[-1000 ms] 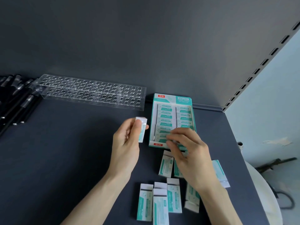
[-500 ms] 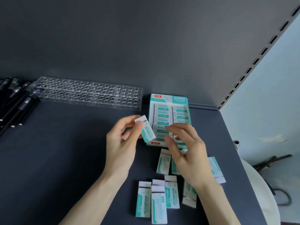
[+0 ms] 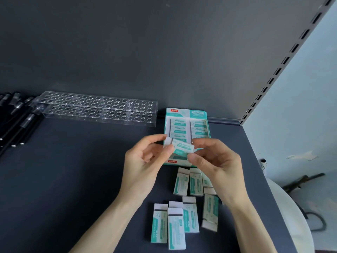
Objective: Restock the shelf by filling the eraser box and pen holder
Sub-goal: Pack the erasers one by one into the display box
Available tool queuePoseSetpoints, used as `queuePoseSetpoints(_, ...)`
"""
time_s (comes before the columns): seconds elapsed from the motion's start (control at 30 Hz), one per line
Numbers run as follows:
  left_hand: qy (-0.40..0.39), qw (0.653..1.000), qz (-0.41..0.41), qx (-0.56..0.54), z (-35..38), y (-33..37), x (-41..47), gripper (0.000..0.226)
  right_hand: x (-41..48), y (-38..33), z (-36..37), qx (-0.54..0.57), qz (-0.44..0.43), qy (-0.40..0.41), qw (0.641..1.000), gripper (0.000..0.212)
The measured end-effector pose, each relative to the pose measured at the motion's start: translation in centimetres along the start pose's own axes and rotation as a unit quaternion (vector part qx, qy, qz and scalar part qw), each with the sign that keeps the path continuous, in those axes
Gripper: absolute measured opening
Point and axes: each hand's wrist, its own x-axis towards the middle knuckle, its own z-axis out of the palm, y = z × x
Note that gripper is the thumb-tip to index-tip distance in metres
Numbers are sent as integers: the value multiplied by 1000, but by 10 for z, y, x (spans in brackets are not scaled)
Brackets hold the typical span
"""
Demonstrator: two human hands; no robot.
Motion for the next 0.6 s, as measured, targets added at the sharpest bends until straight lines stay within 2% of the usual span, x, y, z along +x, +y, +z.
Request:
queuePoseSetpoints(0.1, -12, 1000, 5, 17, 1, 0, -1, 27, -1, 4, -2, -22, -6, -16, 1000, 30)
queuePoseSetpoints(0.2, -19, 998, 13, 61, -1, -5, 0, 25, -1, 8, -1, -79, -38, -7, 996, 29)
queuePoseSetpoints(0.27, -13, 990, 33, 139, -4, -12, 0, 28, 0, 8, -3, -102, -61, 9, 993, 27)
queuePoseSetpoints(0.37, -8, 958, 63, 280, -6, -19, -1, 44, 0, 8, -14, -138, -76, 42, 987, 22)
queuePoseSetpoints(0.53, -30, 946, 14, 323, -2, -18, -1, 61, -2, 9, -36, -269, -86, 85, 956, 28)
queuePoseSetpoints(0.6, -39, 940, 16, 337, -2, -20, 0, 61, -4, 11, -37, -309, -90, 88, 943, 28)
